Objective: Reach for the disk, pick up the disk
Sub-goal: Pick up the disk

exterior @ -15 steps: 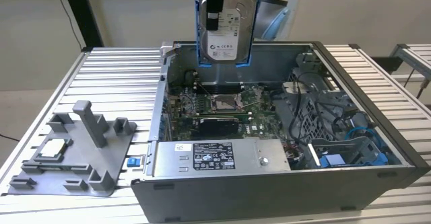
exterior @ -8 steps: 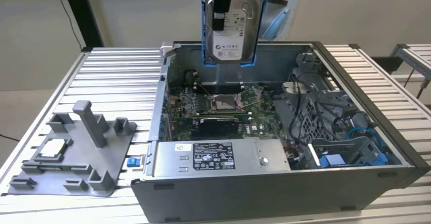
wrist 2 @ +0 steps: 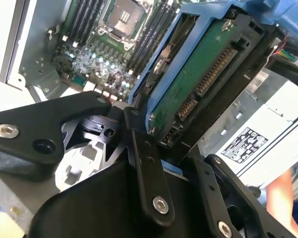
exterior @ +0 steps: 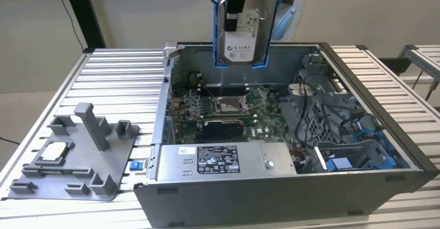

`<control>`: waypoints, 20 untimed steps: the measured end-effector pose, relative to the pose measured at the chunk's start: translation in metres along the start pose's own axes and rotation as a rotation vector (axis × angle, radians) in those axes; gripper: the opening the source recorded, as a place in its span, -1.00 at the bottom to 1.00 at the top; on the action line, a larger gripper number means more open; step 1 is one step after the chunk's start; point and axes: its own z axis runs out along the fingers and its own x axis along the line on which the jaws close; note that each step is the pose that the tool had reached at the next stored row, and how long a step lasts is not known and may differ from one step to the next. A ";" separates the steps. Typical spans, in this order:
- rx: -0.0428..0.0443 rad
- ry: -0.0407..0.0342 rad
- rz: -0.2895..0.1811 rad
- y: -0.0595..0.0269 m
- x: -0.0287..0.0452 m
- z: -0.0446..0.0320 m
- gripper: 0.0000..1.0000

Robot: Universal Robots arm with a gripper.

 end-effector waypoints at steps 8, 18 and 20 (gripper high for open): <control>0.0000 0.0000 -0.002 -0.0117 0.0004 -0.0001 -1.00; 0.0000 0.0000 -0.003 -0.0235 0.0007 -0.0002 -1.00; -0.0001 0.0001 -0.004 -0.0259 0.0008 -0.0003 -1.00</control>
